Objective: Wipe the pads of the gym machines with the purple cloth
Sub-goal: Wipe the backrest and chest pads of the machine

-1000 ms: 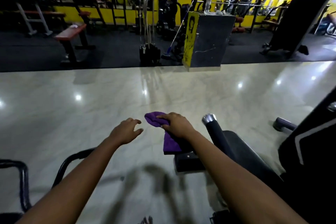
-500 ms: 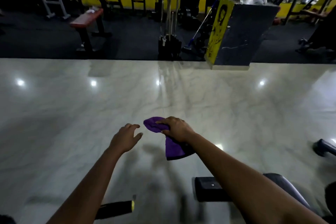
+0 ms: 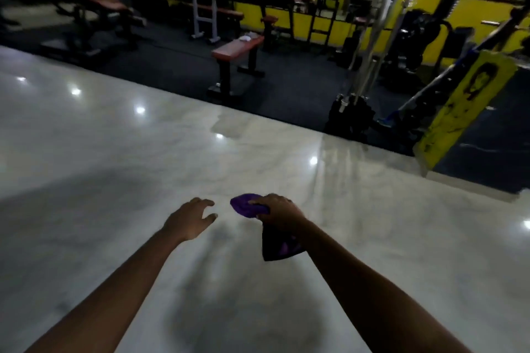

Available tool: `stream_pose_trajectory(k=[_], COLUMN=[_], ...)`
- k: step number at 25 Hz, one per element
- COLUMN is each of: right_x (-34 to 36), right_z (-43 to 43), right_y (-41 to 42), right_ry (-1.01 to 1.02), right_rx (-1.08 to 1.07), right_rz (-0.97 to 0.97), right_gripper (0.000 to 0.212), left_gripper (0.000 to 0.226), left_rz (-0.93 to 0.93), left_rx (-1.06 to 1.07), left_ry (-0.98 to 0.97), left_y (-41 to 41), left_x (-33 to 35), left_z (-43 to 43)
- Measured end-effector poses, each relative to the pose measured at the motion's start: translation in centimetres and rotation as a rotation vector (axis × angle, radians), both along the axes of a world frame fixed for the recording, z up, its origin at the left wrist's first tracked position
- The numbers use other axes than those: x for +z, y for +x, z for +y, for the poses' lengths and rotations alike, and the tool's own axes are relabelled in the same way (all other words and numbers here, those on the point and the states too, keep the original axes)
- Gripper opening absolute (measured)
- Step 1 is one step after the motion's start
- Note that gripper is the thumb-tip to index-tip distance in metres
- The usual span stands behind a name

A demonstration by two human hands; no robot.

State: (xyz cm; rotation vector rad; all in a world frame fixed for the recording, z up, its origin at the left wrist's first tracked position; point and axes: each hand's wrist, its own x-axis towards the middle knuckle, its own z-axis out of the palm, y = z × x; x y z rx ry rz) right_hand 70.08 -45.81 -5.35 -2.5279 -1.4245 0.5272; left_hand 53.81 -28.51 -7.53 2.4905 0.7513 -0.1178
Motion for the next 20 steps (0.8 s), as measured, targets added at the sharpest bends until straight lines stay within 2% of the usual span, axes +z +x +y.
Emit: stream_pose_trajectory(k=[7, 11, 14, 20], right_x=[-0.2, -0.9, 0.1, 2.2], right_z=[18.9, 33.2, 44.9, 65.3], right_y=[6.3, 9.3, 9.5, 9.7], right_ry=[0.092, 0.136, 0.105, 0.178], right_rx=[0.261, 0.381, 0.471, 0.634], right_rz=[0.058, 0.088, 0.097, 0.101], right_gripper=[0.047, 0.047, 0.046, 0.045], left_gripper=[0.047, 0.048, 0.049, 0.048], left_rz=[0.068, 0.04, 0.036, 0.014], left_rx=[0.287, 0.449, 0.574, 0.739], left_ry=[-0.013, 0.012, 0.011, 0.041], left_y=[1.9, 2.6, 1.9, 1.8], left_x=[0.0, 0.9, 2.0, 4.3], left_z=[12.6, 23.9, 33.0, 49.9])
